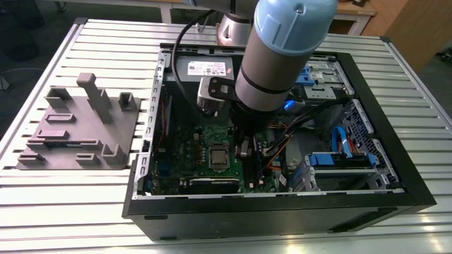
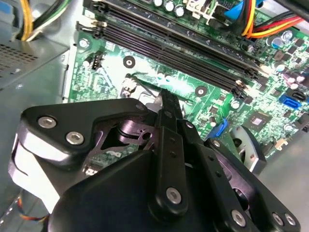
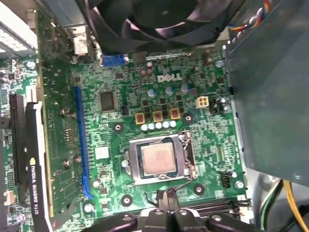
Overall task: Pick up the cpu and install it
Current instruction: 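Install the first cpu locking lever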
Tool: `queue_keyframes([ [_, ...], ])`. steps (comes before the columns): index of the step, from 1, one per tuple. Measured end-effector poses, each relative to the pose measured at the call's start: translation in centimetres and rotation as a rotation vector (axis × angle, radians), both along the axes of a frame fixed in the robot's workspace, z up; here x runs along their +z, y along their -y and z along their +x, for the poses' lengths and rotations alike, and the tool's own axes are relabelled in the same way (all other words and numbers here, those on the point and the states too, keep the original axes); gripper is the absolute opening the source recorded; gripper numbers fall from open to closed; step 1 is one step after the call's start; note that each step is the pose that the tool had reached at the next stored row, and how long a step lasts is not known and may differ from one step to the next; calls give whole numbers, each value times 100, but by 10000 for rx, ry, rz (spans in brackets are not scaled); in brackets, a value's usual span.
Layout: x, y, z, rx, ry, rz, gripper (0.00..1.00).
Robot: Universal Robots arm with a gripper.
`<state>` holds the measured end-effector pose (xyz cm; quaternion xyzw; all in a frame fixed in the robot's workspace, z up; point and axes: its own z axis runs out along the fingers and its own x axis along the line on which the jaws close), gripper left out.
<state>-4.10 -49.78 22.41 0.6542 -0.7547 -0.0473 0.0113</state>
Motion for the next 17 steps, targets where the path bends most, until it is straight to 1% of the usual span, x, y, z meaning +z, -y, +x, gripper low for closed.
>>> queue_keyframes([
  [3,-52,14,0,113,-6,0,10],
  [5,-74,32,0,208,-14,0,10],
  [7,-95,53,-2,278,-15,-1,10],
  [14,-199,92,-11,536,-15,1,10],
  [17,-219,112,-16,645,-14,2,10],
])
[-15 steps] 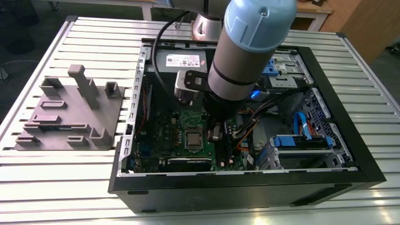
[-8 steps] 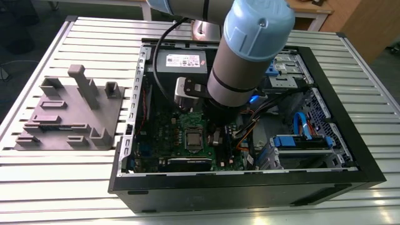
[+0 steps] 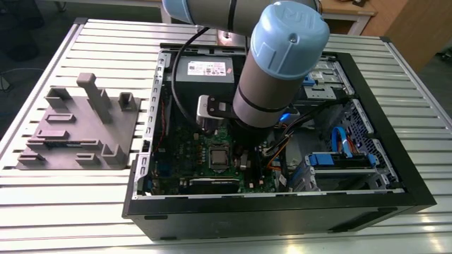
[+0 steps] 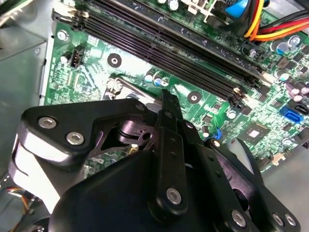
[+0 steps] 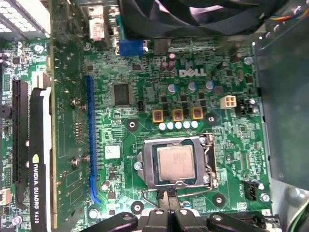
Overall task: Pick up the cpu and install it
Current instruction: 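Install the first cpu locking lever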
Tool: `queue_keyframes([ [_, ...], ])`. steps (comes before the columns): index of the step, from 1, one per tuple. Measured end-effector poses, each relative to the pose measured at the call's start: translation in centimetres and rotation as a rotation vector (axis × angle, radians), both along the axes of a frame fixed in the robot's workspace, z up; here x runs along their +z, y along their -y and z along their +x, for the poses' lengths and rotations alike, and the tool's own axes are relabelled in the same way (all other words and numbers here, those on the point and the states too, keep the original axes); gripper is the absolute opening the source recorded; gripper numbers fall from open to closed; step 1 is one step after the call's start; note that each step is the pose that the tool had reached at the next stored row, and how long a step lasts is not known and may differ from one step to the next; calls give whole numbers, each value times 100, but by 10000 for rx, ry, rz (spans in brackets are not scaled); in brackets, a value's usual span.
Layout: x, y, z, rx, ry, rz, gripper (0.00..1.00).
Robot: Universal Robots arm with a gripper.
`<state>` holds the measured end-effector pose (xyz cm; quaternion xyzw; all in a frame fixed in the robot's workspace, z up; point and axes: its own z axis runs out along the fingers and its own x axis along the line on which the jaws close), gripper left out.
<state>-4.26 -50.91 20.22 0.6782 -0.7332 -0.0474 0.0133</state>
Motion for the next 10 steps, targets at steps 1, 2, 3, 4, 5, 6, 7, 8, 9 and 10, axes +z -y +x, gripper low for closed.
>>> queue_keyframes([
  [1,0,5,-1,50,1,-2,10],
  [2,0,6,-2,98,2,-8,10],
  [3,-2,6,-2,147,2,-29,10],
  [4,-3,7,-3,195,1,-61,10],
  [5,-7,7,-3,262,2,-88,10],
  [6,-10,7,-4,353,2,-107,10],
  [7,-14,7,-4,464,2,-116,10],
  [8,-17,7,-4,578,3,-123,10],
  [9,-21,7,-5,667,3,-126,10],
  [10,-26,7,-6,719,4,-128,10],
])
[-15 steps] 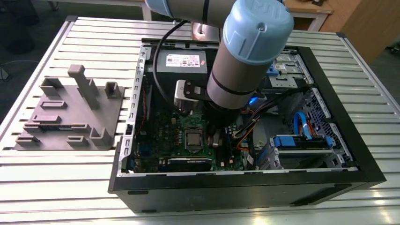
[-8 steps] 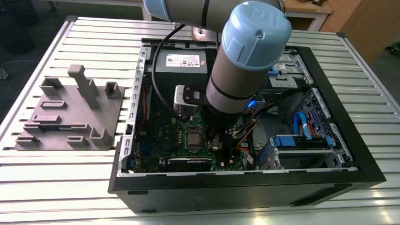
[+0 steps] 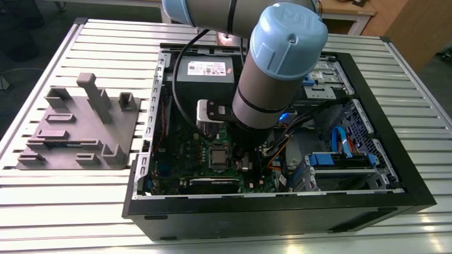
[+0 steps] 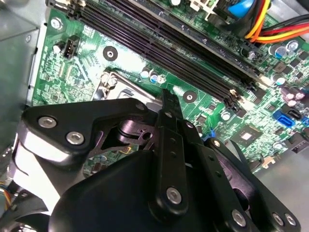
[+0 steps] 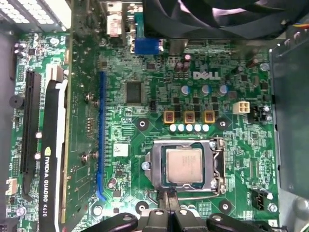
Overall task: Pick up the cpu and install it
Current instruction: 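Install the first cpu locking lever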
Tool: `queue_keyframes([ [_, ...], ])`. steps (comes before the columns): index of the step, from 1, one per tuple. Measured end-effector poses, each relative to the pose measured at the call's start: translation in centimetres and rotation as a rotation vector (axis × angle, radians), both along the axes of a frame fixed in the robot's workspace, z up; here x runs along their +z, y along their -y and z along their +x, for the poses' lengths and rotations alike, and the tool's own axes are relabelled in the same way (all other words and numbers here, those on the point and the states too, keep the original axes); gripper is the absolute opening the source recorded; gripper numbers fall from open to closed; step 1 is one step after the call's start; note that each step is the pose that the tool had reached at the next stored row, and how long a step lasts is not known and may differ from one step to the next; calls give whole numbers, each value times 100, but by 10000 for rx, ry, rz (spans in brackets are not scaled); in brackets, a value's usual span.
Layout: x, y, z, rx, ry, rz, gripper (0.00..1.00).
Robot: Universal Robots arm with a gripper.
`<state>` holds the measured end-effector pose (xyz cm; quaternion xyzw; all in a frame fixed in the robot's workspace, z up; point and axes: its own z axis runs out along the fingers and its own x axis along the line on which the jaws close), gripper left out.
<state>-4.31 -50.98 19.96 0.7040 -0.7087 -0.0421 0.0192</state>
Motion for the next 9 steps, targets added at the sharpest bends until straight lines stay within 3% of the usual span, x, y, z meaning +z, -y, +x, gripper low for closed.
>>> queue_keyframes([
  [6,-29,2,-14,54,0,-5,10],
  [9,-32,2,-14,71,28,-5,10],
])
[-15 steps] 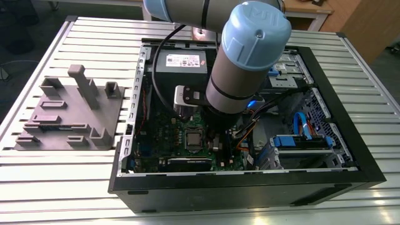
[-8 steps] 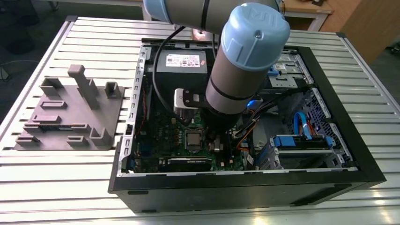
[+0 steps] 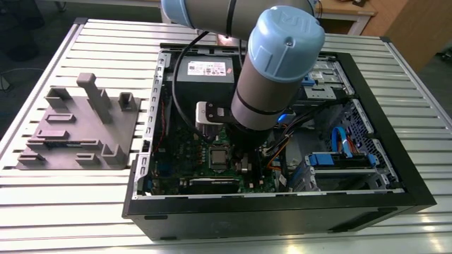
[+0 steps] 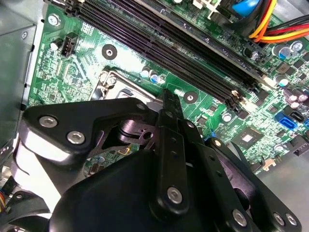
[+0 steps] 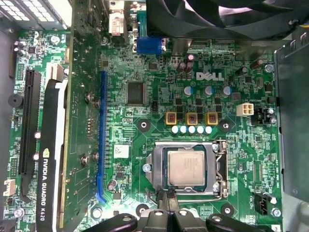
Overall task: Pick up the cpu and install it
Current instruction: 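Install the first cpu locking lever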
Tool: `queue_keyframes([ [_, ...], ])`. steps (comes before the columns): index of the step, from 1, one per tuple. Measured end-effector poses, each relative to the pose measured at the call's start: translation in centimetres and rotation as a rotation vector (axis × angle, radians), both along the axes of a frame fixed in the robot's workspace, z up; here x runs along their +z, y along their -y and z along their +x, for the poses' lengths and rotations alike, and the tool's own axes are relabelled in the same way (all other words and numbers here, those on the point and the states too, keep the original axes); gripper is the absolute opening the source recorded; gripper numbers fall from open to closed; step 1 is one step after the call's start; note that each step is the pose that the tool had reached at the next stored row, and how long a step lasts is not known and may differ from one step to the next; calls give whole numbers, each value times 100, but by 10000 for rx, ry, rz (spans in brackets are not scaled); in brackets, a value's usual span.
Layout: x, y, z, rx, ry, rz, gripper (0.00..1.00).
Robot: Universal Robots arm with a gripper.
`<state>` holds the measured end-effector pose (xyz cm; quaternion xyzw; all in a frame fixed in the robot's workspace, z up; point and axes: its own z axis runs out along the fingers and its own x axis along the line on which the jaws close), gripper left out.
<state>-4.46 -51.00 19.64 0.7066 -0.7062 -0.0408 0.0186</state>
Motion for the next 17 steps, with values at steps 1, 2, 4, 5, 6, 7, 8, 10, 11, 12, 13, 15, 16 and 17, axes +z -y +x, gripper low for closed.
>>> queue_keyframes([
  [1,-3,1,-1,7,20,3,10],
  [2,-7,2,-3,12,40,4,10],
  [4,-18,5,-7,22,69,2,10],
  [5,-28,7,-12,27,83,2,10],
  [6,-39,8,-16,30,93,1,10],
  [7,-51,9,-21,34,102,-2,10],
  [8,-61,11,-25,40,106,-6,10],
  [10,-74,16,-30,54,119,-4,10],
  [11,-79,16,-30,58,128,0,10],
  [12,-81,16,-30,60,134,2,10],
  [13,-82,15,-30,62,141,4,10],
  [15,-83,15,-30,63,145,6,10],
  [16,-82,15,-30,63,146,5,10],
  [17,-82,15,-30,63,148,5,10],
])
